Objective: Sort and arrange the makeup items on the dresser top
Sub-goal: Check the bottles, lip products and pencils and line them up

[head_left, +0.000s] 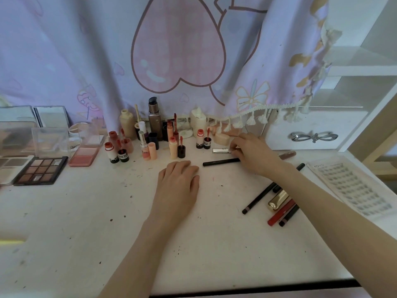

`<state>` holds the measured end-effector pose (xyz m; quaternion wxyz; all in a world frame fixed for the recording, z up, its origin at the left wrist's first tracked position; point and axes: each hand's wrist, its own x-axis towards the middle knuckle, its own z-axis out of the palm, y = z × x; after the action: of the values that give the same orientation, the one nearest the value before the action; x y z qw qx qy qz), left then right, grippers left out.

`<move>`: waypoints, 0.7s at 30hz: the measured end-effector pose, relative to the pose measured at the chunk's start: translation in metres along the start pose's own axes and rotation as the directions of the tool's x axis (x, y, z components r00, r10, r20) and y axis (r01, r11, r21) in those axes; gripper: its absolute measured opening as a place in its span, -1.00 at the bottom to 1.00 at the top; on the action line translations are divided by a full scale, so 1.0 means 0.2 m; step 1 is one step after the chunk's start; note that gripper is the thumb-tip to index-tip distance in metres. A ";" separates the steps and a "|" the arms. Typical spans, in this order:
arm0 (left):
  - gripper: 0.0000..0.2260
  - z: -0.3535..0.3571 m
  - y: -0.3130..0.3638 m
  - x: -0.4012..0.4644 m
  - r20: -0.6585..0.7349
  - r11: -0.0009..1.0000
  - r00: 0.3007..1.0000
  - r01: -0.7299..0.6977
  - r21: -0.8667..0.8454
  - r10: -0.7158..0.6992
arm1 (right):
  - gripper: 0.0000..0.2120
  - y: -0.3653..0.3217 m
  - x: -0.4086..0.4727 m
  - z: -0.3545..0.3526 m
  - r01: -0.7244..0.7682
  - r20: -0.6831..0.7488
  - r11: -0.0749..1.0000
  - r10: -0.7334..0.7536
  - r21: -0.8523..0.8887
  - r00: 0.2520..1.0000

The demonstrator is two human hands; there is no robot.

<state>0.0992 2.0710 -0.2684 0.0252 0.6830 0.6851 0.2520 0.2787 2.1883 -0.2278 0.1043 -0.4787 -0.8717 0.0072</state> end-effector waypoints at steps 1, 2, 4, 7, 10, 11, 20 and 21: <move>-0.69 0.00 0.00 0.00 -0.007 1.000 1.000 -0.002 -0.014 0.002 | -0.82 -0.01 -0.01 0.00 0.023 -0.060 0.999 -0.020 0.040 0.998; -0.69 0.00 0.00 0.00 -0.015 1.000 1.000 -0.007 -0.029 0.006 | -0.80 -0.01 -0.02 -0.01 0.041 -0.112 0.997 -0.033 0.067 0.993; -0.68 -0.01 0.01 0.00 -0.051 0.996 0.999 -0.014 -0.091 0.010 | -0.78 -0.03 -0.04 -0.03 0.062 -0.206 0.994 -0.043 0.088 0.978; -0.57 -0.04 0.03 0.00 -0.189 0.952 0.982 -0.037 -0.304 -0.022 | -0.83 -0.10 -0.10 -0.09 0.092 -0.241 0.980 -0.048 0.175 0.969; -0.52 -0.05 0.03 0.01 -0.246 0.927 0.967 -0.146 -0.345 0.061 | -0.85 -0.20 -0.16 -0.14 0.052 -0.025 0.890 -0.045 0.453 0.999; -0.58 -0.04 0.04 0.00 -0.242 0.923 0.966 -0.176 -0.343 0.094 | -0.82 -0.23 -0.18 -0.15 0.023 0.048 0.850 -0.056 0.527 0.997; -0.80 -0.04 0.04 -0.01 -0.266 0.942 0.950 -0.229 -0.246 0.161 | -0.85 -0.23 -0.25 -0.18 -0.379 0.353 0.155 0.168 0.912 0.920; -0.79 -0.04 0.05 -0.02 -0.252 0.951 0.948 -0.246 -0.185 0.196 | -0.83 -0.24 -0.26 -0.17 -0.391 0.365 0.126 0.186 0.912 0.912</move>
<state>0.1059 2.0648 -0.2596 -0.0097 0.7152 0.5709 0.4031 0.2724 2.1151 -0.1982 0.3086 -0.4590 -0.5615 0.6155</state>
